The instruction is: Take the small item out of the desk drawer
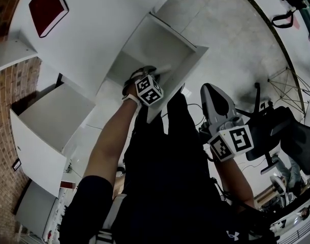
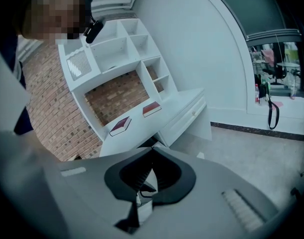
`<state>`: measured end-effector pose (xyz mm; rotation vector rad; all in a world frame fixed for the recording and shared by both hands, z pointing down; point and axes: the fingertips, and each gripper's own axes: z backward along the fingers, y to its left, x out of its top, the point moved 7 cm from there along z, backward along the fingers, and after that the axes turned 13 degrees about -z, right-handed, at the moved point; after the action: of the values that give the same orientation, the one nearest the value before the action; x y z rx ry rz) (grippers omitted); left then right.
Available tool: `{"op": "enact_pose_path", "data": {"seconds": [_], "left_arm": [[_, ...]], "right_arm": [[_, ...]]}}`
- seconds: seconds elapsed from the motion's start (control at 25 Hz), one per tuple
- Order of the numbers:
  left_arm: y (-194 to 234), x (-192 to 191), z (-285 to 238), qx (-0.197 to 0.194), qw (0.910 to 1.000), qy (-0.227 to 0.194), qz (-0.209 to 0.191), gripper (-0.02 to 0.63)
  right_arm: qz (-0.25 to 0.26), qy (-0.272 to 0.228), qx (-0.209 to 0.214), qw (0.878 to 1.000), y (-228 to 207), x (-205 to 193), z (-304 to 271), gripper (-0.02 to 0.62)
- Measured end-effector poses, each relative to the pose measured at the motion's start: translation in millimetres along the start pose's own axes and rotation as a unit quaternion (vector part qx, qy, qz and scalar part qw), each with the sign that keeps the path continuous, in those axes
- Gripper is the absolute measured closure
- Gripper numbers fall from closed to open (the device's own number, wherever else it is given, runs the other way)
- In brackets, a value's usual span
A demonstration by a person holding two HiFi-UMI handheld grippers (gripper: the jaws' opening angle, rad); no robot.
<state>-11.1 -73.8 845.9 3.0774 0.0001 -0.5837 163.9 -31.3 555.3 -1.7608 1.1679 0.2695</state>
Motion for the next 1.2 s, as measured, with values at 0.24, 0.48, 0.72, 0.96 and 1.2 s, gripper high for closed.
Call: {"op": "enact_pose_path", "data": {"seconds": [0.24, 0.48, 0.72, 0.96, 1.2], "left_arm": [[11, 2, 36, 0.032, 0.9979, -0.027, 0.050, 0.471], [13, 7, 84, 0.058, 0.9874, -0.076, 0.126, 0.471], [18, 13, 152, 0.101, 0.9697, -0.128, 0.182, 0.470], [35, 11, 221, 0.158, 0.9449, -0.173, 0.229, 0.471], [58, -19, 266, 0.215, 0.9226, -0.177, 0.267, 0.471]], "right_arm": [[0.019, -0.005, 0.021, 1.000, 19, 14, -2, 0.592], [0.046, -0.007, 0.047, 0.998, 45, 23, -2, 0.592], [0.062, -0.016, 0.074, 0.995, 69, 33, -3, 0.592], [0.087, -0.027, 0.101, 0.991, 93, 47, -2, 0.592], [0.104, -0.034, 0.123, 0.986, 119, 57, -1, 0.592]]}}
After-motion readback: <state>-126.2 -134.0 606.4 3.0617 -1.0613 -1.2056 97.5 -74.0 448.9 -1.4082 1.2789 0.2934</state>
